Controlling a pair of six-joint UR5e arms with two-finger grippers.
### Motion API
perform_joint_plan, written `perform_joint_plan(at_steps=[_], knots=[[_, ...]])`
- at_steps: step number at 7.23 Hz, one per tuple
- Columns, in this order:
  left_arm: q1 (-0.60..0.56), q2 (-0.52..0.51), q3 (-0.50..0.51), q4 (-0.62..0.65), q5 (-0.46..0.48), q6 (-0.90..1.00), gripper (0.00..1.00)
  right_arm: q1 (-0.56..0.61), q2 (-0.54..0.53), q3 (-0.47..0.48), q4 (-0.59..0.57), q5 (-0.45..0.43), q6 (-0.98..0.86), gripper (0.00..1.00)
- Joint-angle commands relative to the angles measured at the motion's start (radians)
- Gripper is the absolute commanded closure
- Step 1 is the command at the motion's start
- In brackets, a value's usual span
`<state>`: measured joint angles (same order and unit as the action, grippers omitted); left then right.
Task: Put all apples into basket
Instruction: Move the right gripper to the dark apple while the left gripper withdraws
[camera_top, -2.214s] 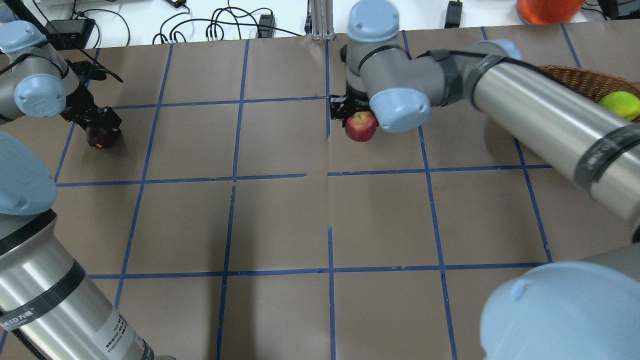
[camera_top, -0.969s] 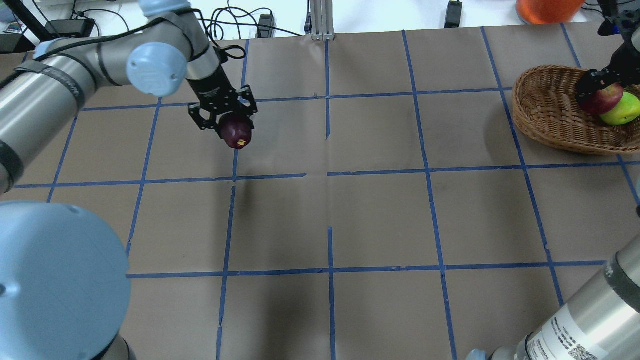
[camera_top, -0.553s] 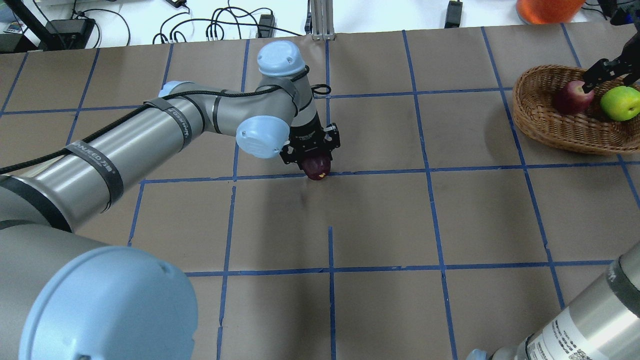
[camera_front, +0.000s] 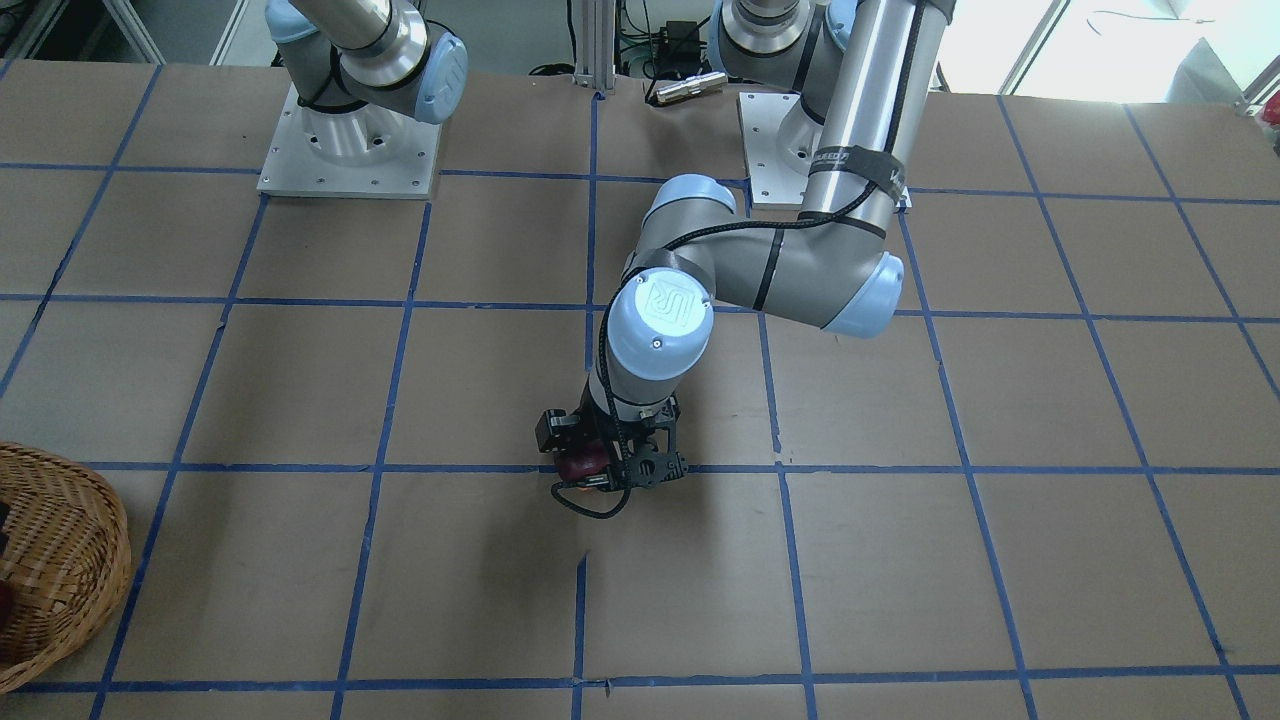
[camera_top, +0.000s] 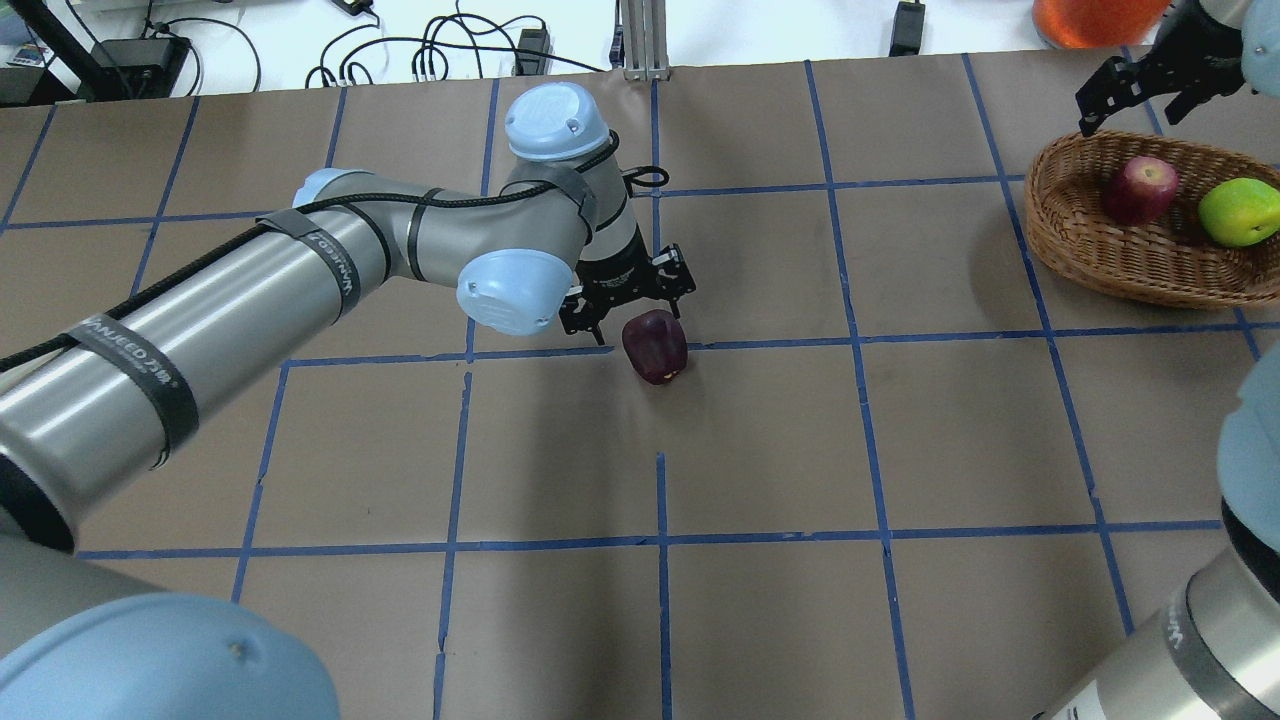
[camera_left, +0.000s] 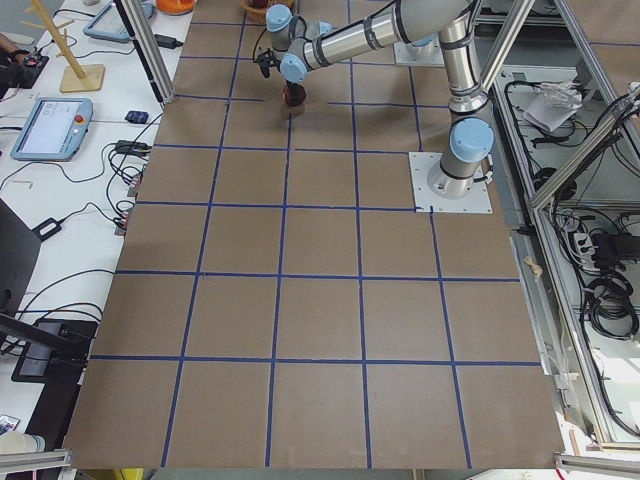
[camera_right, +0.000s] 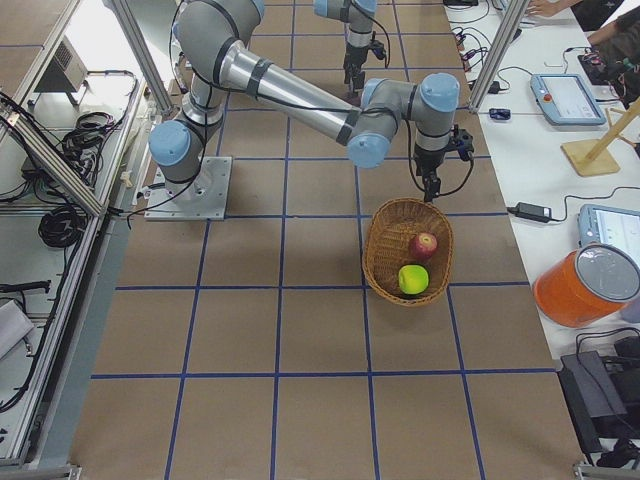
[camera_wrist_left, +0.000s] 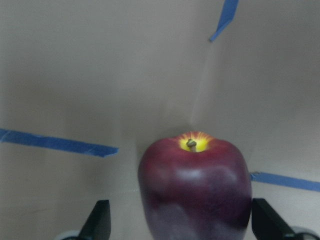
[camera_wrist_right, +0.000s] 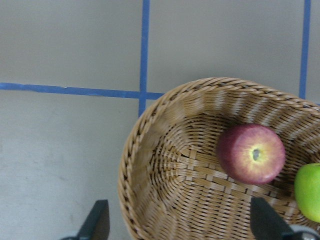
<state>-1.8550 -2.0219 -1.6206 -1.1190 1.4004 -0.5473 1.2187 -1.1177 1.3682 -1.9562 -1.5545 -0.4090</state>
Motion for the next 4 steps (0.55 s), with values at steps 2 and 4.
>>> perform_joint_plan(at_steps=[2,4], knots=[[0.054,0.260,0.062,-0.411,0.086,0.166,0.00,0.297,-0.109,0.148,0.023,0.036,0.475,0.00],[0.152,0.403,0.041,-0.540,0.109,0.426,0.03,0.544,-0.093,0.283,-0.276,0.021,0.748,0.00]])
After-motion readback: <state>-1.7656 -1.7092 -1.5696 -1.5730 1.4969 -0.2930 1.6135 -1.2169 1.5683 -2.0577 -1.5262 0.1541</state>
